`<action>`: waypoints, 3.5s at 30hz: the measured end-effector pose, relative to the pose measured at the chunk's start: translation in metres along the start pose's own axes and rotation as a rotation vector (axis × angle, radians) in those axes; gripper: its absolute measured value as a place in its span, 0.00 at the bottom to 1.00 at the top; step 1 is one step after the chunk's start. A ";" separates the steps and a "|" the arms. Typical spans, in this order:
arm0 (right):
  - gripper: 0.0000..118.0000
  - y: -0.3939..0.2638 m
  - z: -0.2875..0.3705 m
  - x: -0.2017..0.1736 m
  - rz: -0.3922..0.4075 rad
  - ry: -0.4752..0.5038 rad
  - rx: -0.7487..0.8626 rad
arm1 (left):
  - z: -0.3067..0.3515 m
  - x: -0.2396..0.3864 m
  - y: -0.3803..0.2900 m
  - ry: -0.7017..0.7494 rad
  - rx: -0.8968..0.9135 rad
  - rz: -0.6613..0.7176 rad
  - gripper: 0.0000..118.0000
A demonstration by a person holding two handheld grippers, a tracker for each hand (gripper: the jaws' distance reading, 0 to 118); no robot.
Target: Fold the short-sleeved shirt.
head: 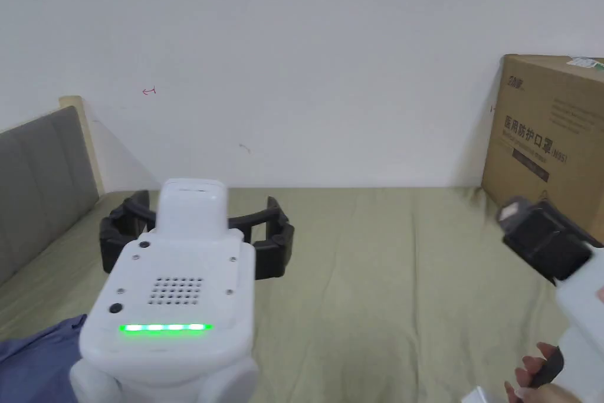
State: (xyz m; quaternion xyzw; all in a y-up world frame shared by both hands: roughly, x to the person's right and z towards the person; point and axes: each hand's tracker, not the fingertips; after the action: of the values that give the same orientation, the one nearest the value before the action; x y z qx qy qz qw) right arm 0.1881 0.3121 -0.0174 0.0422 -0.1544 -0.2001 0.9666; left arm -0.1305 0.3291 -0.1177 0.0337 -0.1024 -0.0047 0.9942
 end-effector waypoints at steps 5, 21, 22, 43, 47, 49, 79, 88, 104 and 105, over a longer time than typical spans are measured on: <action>1.00 -0.040 0.014 -0.039 0.530 -0.095 0.143 | 0.003 -0.003 -0.025 0.029 -0.013 0.016 1.00; 1.00 -0.042 0.011 -0.021 0.373 -0.046 0.027 | 0.013 0.008 -0.041 -0.022 0.021 -0.051 0.99; 1.00 -0.042 0.011 -0.020 0.370 -0.045 0.025 | 0.013 0.008 -0.041 -0.024 0.020 -0.050 0.99; 1.00 -0.044 0.014 -0.019 0.408 -0.044 0.025 | 0.011 0.009 -0.040 -0.025 -0.022 -0.020 0.99; 1.00 -0.045 0.014 -0.020 0.418 -0.059 0.026 | 0.008 0.005 -0.035 -0.114 -0.068 0.060 0.99; 1.00 -0.045 0.012 -0.019 0.413 -0.049 0.011 | 0.009 0.008 -0.032 -0.085 -0.064 0.041 0.99; 0.00 -0.065 -0.006 -0.018 0.340 0.009 -0.131 | 0.002 -0.046 -0.044 -0.016 -0.203 0.058 0.00; 0.00 -0.135 -0.019 -0.154 0.386 0.379 -0.277 | 0.066 -0.186 -0.050 0.326 -0.223 -0.030 0.00; 0.00 -0.156 -0.033 -0.169 0.398 0.433 -0.355 | 0.025 -0.256 -0.056 0.244 -0.395 0.215 0.00; 0.00 -0.158 -0.034 -0.164 0.407 0.430 -0.366 | 0.004 -0.271 -0.059 0.205 -0.469 0.271 0.00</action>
State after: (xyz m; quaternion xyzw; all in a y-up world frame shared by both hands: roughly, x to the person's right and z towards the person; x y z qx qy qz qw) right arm -0.0032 0.2336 -0.1188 -0.1226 0.0859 -0.0140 0.9886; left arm -0.3964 0.2743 -0.1725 -0.2110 -0.0010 0.1081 0.9715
